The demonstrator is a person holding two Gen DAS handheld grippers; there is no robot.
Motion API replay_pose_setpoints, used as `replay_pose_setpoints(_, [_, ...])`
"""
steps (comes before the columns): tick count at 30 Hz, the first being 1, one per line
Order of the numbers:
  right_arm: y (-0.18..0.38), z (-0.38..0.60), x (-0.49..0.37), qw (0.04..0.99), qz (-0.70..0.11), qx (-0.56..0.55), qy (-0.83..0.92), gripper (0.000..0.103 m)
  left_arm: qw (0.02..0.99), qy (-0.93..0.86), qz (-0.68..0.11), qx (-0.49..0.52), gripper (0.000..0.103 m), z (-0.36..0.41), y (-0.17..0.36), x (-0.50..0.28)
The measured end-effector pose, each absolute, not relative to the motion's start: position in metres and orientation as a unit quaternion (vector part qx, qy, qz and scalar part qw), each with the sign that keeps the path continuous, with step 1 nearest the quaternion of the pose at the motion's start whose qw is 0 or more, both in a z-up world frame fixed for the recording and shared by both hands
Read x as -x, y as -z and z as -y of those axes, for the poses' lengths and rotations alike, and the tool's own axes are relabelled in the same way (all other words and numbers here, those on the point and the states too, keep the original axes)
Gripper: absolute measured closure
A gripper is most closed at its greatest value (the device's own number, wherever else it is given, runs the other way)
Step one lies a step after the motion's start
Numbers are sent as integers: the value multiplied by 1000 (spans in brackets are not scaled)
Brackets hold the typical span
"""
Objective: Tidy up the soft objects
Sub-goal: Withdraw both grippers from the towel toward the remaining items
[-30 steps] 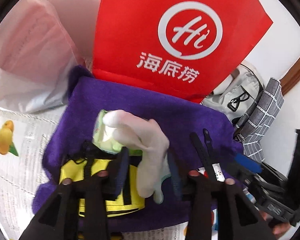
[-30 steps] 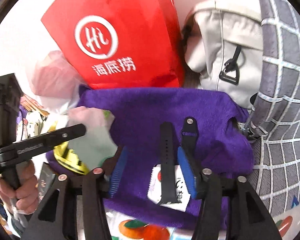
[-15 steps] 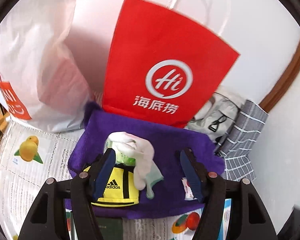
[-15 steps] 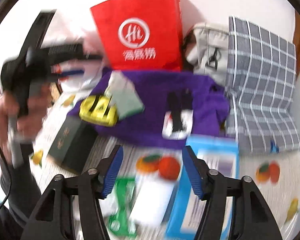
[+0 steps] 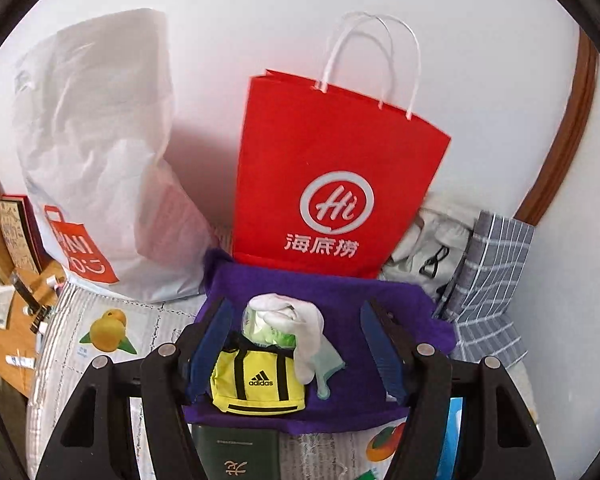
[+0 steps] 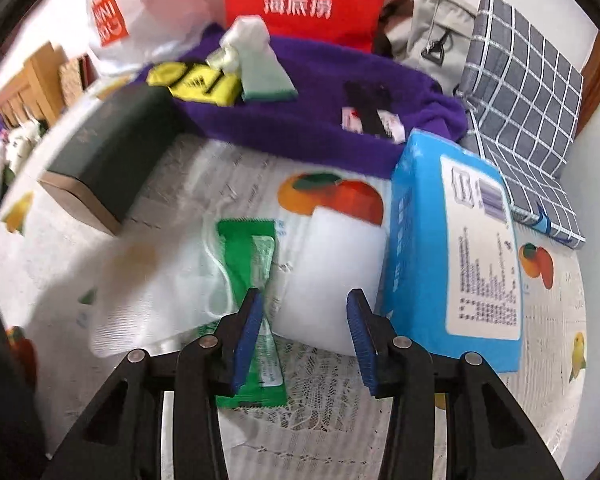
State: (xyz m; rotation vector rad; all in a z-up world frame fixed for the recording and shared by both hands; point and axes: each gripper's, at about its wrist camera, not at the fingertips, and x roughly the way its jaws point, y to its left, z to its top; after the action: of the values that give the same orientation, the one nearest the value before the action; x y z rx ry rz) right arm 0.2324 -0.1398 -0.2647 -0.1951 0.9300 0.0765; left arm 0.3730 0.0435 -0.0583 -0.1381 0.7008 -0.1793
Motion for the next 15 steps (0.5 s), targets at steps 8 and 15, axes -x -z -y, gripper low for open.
replay_pose_setpoints(8, [262, 145, -231, 898, -429, 97, -16, 74, 931, 102, -341, 80, 38, -41, 58, -372])
replay_pose_setpoints(15, [233, 165, -198, 909, -412, 6, -68, 87, 936, 112, -331, 42, 38, -21, 51, -358])
